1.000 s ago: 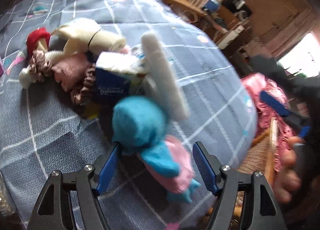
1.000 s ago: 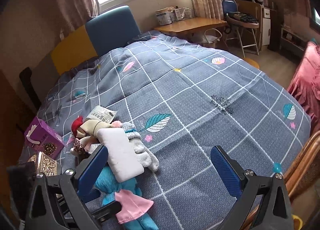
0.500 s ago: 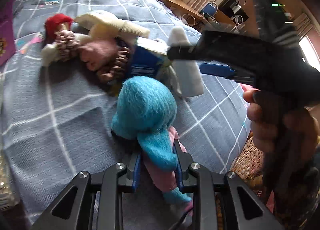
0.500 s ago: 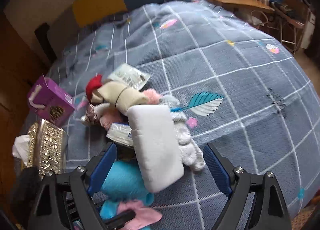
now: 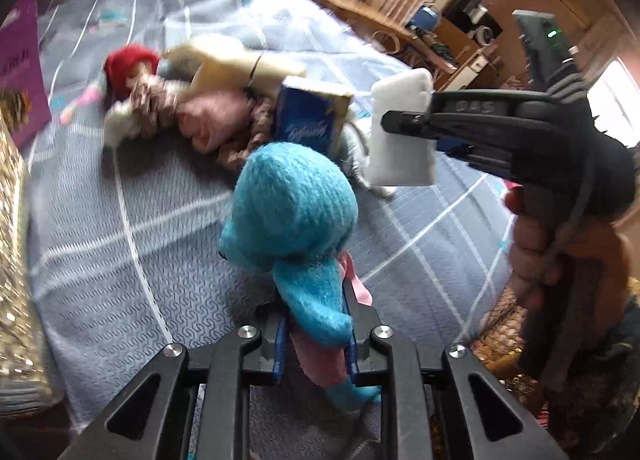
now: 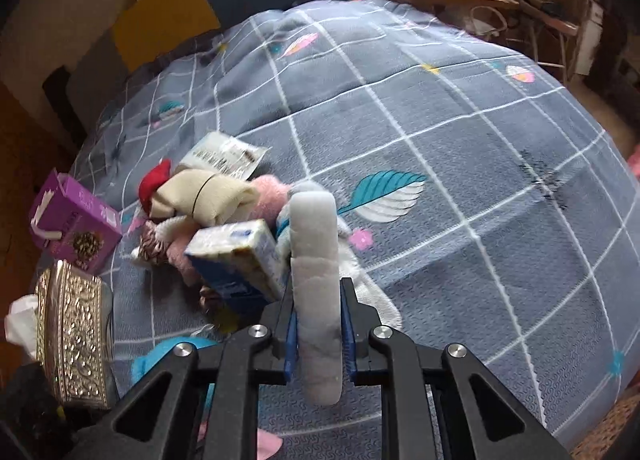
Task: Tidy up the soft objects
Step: 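Carry the blue doll into the gold tray with left gripper while right grasps the white sponge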
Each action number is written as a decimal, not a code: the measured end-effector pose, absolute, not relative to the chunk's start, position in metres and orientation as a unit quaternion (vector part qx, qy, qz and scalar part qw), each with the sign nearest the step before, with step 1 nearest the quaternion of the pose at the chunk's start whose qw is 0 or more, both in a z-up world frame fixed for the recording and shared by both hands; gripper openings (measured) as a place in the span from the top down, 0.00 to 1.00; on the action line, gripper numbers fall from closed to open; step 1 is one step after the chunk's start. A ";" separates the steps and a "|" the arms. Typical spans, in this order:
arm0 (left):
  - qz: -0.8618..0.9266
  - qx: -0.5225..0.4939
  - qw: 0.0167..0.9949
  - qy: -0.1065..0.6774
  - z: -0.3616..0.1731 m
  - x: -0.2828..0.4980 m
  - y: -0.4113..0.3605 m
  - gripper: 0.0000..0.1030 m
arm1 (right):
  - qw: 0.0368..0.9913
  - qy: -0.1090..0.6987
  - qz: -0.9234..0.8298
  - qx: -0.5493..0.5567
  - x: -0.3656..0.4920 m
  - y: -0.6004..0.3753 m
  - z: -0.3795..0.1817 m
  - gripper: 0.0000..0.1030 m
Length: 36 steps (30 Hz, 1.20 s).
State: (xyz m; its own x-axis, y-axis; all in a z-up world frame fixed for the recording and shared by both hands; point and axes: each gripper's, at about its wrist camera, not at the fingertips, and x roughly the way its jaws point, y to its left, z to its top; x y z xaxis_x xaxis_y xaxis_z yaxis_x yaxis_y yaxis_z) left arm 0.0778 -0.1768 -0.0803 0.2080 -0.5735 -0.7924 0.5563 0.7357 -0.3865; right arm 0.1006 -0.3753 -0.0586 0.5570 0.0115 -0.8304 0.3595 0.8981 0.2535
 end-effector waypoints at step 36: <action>0.061 -0.158 0.886 0.433 -0.064 0.101 0.223 0.68 | 0.910 0.409 -0.008 0.070 0.100 -0.312 -0.039 0.82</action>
